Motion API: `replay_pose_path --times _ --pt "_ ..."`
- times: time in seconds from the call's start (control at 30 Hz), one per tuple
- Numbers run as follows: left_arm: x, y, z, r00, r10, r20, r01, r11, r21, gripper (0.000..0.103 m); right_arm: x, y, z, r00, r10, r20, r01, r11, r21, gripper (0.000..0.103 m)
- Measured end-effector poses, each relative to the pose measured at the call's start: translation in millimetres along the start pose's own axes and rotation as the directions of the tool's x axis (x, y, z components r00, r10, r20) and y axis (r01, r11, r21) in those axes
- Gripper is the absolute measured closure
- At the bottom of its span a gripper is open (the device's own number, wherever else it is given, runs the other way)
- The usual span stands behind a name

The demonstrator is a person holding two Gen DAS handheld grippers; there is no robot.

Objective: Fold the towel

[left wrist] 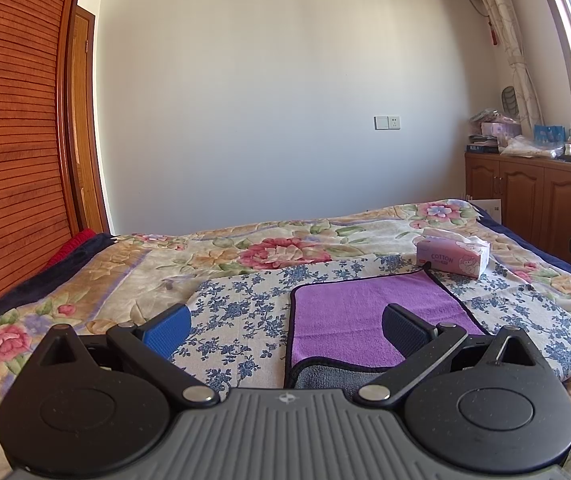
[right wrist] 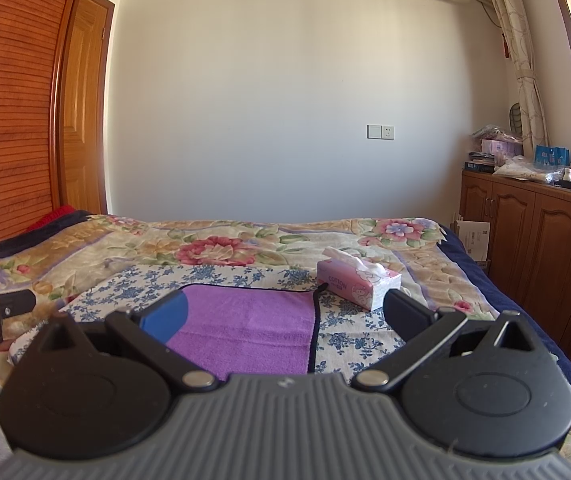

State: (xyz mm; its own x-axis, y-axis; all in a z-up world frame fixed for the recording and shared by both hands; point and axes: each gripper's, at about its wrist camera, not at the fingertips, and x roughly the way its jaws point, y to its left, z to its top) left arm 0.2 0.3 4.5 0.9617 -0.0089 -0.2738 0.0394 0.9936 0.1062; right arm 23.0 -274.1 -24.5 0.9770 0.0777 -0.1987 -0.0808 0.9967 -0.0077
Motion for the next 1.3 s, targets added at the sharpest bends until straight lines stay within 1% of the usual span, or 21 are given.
replay_pose_path --times 0.4,0.63,0.97,1.3 --pt "2.3 0.2 -1.5 1.0 -0.001 -0.012 0.001 1.0 -0.001 0.0 -2.6 0.5 0.9 1.0 0.0 -0.006 0.0 1.0 -0.002 0.0" --pt "10.7 0.2 -4.2 0.999 -0.012 -0.039 0.011 1.0 -0.003 0.0 5.2 4.1 -0.8 0.999 0.001 -0.033 -0.001 1.0 -0.001 0.0" --pt "29.8 -3.9 -9.5 0.994 -0.037 -0.104 0.037 0.999 -0.002 0.0 19.6 6.3 -3.9 0.998 -0.001 -0.069 0.0 1.0 -0.011 0.0" --pt "42.2 -6.3 -9.3 0.989 -0.056 -0.136 0.058 0.998 0.01 0.0 33.4 6.1 -4.0 0.994 0.008 -0.113 -0.01 1.0 -0.014 0.0"
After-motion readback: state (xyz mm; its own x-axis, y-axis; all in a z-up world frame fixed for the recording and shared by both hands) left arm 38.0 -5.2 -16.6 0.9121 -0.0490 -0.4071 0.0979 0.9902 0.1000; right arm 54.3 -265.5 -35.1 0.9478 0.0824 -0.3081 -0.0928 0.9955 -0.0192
